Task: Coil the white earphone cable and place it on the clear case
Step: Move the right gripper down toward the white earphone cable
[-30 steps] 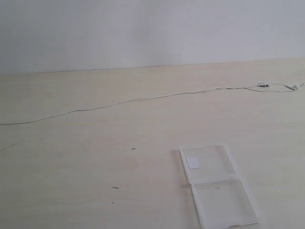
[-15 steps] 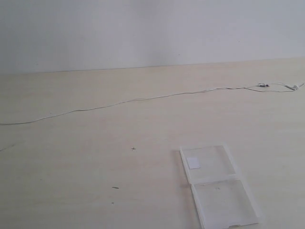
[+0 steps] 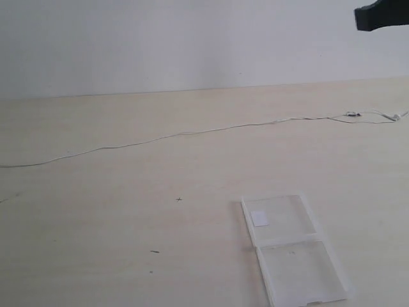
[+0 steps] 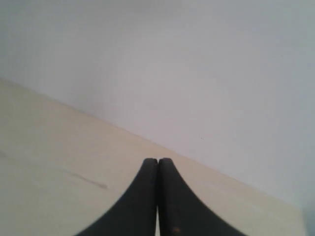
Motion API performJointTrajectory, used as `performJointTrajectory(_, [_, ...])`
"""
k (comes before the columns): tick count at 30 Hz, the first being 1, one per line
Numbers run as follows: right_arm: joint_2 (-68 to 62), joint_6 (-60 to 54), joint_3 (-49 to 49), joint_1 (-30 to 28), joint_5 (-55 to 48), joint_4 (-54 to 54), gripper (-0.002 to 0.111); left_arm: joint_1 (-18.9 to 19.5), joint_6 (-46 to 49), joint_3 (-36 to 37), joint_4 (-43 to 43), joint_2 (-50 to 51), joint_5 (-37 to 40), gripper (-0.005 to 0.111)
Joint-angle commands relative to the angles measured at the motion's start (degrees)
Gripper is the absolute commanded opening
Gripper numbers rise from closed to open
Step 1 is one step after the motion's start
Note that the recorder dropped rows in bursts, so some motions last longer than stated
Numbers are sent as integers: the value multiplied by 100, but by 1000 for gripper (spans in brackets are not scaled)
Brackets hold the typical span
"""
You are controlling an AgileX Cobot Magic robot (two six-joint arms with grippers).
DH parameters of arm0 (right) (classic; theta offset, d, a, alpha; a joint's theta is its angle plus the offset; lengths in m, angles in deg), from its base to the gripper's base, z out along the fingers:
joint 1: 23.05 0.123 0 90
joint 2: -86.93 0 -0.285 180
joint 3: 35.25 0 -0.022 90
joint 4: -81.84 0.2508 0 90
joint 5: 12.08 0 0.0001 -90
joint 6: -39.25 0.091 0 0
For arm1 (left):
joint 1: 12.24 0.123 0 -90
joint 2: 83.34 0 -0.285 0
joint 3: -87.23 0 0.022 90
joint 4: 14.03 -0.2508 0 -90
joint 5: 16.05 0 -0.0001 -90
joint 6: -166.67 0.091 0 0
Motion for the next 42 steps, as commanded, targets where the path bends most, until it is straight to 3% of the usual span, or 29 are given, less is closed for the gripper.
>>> performJointTrajectory(1, [-1132,-3140,-1345,190,-1536,716,0,-31,13,-3,17,-29,-47,0])
performJointTrajectory(4, [-1867,-6309,-2212,190,-2873,2073,0,-31,13,-3,17,-29,-47,0])
performJointTrajectory(7, [-2628,-7640,-2981,190,-3849,2733,0,-31,24,-3,17,-29,-47,0])
performJointTrajectory(18, [-4972,-7655,-5043,190,-3914,3022,0,-31,24,-3,17,-29,-47,0])
performJointTrajectory(30, [-6274,-7626,-6254,265,-4292,4096,0,-31,24,-3,17,-29,-47,0])
performJointTrajectory(42, [-6497,-6884,-6568,1042,-4343,2474,0,-31,24,-3,17,-29,-47,0])
